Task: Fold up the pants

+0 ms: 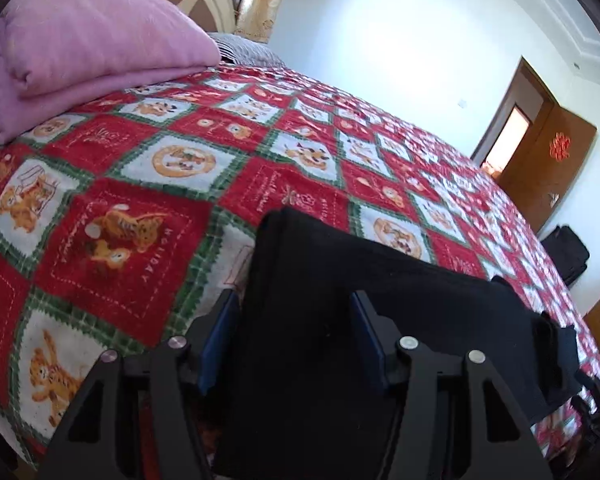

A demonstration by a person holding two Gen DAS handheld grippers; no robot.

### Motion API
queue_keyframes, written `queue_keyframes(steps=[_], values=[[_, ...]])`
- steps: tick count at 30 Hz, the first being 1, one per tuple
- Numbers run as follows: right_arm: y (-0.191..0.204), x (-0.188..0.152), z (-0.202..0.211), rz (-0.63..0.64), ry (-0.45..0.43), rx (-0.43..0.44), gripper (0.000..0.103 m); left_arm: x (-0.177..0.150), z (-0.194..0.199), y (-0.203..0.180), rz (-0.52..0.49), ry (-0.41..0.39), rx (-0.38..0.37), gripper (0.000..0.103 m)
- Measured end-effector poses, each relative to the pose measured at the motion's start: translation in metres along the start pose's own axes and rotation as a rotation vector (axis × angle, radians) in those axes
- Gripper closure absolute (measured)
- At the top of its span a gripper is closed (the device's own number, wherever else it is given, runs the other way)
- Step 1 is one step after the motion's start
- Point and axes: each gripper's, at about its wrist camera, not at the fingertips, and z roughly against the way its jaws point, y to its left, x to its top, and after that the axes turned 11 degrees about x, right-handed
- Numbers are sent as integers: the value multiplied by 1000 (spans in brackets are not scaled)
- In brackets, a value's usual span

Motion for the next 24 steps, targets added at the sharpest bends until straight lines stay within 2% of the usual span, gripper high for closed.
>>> queue_keyframes(steps=[2,3,4,7,9,10,11,14,15,16,20,24], values=[[0,0,1,1,-2,0,34,2,2,0,-21,9,0,53],[0,0,1,3,-3,-1,34,3,4,1,-24,17,-23,69],[1,0,1,5,-4,-2,34,3,8,-2,-30,17,-34,80],[1,0,1,7,-2,-1,34,4,17,-14,-83,-8,-11,80],[2,-1,0,8,3,-1,34,3,11,-16,-85,16,-6,79],[2,-1,-1,11,6,-1,34,2,6,-13,-76,30,11,67],[3,-1,0,14,5,-2,34,2,2,-7,-45,31,8,63],[5,0,3,22,-7,-8,34,2,1,-1,4,33,-33,66],[4,1,5,20,-14,-10,34,2,2,-2,-2,36,-38,75],[3,1,6,19,-17,-13,34,2,5,-4,-2,40,-59,82],[-3,10,17,7,-30,-56,34,10,34,-11,52,8,-158,82],[-21,23,30,-68,-38,-86,34,23,67,-39,63,-16,-272,82]])
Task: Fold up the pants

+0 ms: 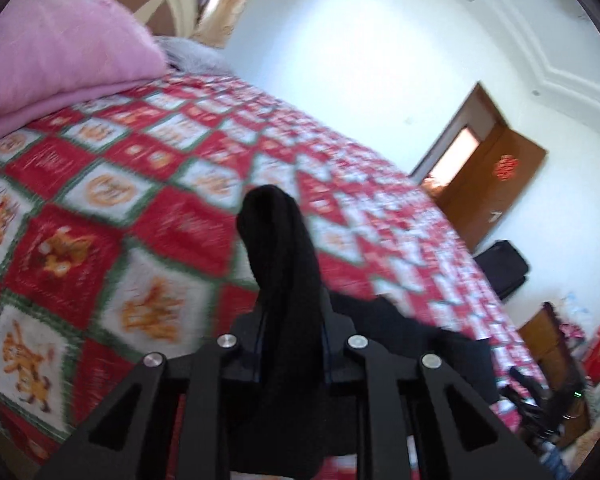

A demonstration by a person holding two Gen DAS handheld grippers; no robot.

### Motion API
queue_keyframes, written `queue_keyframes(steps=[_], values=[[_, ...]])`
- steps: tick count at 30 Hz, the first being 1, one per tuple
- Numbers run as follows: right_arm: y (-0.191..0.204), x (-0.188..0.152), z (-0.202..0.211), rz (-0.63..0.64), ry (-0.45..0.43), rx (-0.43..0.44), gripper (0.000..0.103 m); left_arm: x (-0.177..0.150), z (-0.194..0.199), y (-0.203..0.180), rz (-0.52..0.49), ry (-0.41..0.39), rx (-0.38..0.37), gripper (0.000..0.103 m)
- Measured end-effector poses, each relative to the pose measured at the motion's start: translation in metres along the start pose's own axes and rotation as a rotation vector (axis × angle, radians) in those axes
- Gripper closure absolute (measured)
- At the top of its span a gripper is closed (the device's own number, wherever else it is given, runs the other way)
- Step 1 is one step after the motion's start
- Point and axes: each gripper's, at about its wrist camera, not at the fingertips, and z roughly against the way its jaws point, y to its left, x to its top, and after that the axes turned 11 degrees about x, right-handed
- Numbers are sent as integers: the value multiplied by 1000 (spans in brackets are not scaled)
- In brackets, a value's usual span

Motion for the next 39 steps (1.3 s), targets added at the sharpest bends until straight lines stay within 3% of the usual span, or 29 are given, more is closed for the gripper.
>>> queue_keyframes(steps=[8,20,31,39], values=[[-53,9,38,-200,-28,-57,34,12,11,-102,-77,-10,-184,82],[-110,-32,55,-338,2,-156,34,-5,-19,-222,-202,97,-313,82],[-140,-43,61,-440,-33,-175,33,-53,-61,-315,-335,230,-326,82],[-149,-48,56,-483,-29,-155,33,-109,-96,-352,-492,245,-180,81]])
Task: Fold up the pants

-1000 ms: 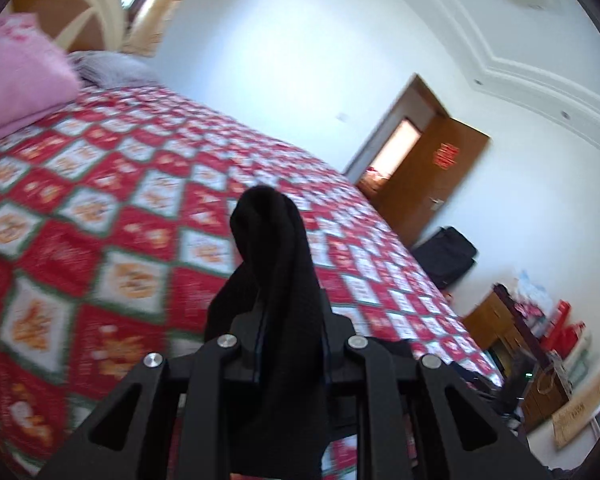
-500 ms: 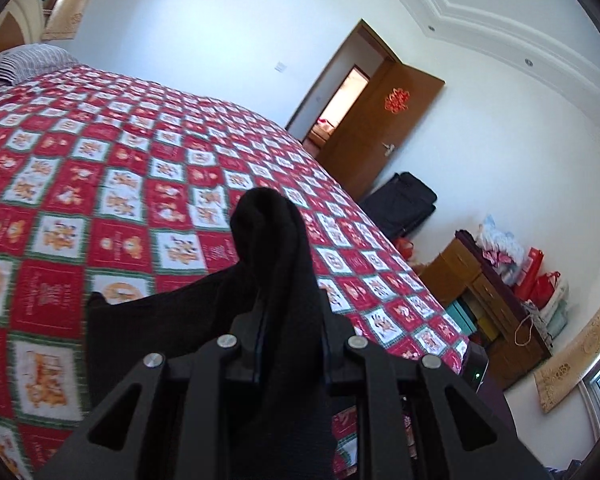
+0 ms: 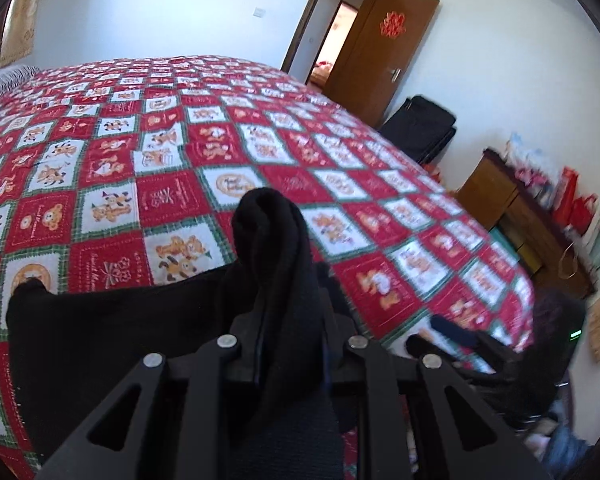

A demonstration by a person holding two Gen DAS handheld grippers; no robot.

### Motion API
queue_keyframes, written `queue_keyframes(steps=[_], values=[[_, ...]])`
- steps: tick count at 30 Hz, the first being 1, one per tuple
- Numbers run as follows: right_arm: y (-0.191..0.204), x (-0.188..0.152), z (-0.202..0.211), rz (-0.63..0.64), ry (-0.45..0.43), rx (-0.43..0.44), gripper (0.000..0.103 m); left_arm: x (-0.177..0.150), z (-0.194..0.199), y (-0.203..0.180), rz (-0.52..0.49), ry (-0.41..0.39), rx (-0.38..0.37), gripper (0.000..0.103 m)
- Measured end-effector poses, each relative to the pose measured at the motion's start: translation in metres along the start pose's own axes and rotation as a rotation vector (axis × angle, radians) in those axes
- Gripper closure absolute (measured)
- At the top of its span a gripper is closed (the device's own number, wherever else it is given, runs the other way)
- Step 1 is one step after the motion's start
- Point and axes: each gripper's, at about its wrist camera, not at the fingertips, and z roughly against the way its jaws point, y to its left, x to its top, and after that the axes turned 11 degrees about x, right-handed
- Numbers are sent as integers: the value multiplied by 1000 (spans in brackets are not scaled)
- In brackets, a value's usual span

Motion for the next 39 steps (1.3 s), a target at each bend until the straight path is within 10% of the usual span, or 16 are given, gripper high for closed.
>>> queue_keyframes(steps=[9,16,20,31,35,39], values=[[-8,2,-6,-29,-5,45,33,-17,4,-26,0,-45,-78,48],[-9,4,-2,-66,-33,138,32,-29,52,0,16,-215,36,9],[1,5,-3,-55,-22,223,32,-46,53,37,4,-248,262,7],[24,21,-46,-183,119,257,31,-64,35,95,147,-167,325,6],[30,15,-53,-100,182,173,78,-70,28,95,133,-147,325,5],[16,12,-47,-112,187,181,87,-74,23,96,131,-130,333,2]])
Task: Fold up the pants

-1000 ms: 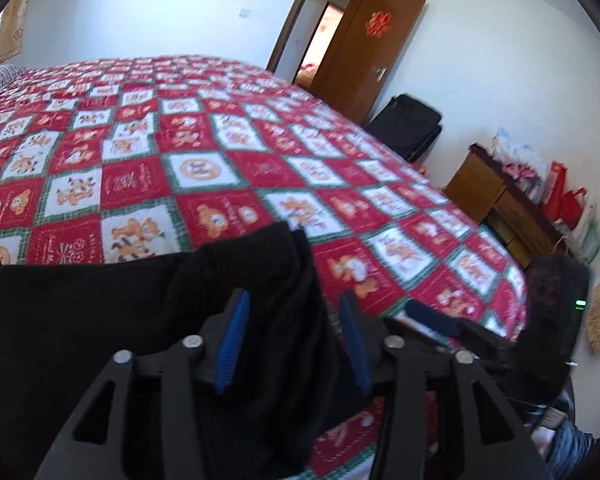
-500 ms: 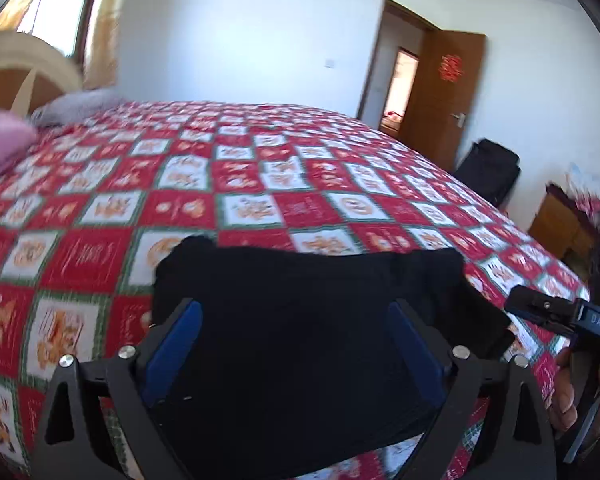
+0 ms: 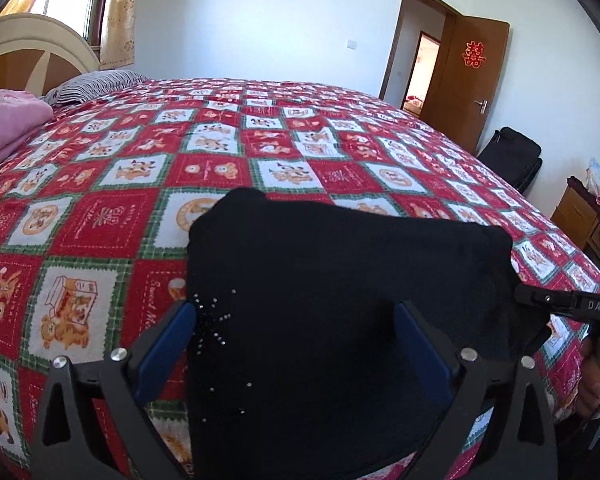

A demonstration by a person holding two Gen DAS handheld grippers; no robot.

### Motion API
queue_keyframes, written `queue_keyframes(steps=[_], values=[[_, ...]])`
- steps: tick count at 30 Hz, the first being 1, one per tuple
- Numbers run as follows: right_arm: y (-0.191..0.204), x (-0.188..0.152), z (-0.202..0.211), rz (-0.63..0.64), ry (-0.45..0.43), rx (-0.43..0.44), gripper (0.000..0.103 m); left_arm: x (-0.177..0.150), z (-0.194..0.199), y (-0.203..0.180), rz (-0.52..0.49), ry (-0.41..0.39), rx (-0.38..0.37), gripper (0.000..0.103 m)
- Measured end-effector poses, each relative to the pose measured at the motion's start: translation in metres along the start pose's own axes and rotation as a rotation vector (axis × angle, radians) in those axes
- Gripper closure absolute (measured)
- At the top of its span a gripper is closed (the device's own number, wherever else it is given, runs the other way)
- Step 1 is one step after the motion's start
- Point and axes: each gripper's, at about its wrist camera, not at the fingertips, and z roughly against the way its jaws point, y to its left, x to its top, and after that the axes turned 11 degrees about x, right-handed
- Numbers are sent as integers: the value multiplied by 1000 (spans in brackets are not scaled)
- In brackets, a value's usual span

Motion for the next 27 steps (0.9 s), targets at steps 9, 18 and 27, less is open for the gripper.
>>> queue_keyframes(steps=[9,18,27], values=[[-6,-1,3,31,-3,-38,96,-9,-4,1,-17,29,-10,0],[14,8,19,85,-77,-130,86,-8,-2,5,5,36,-20,0],[75,19,-8,230,-100,31,40,-9,-4,2,-4,42,-11,0]])
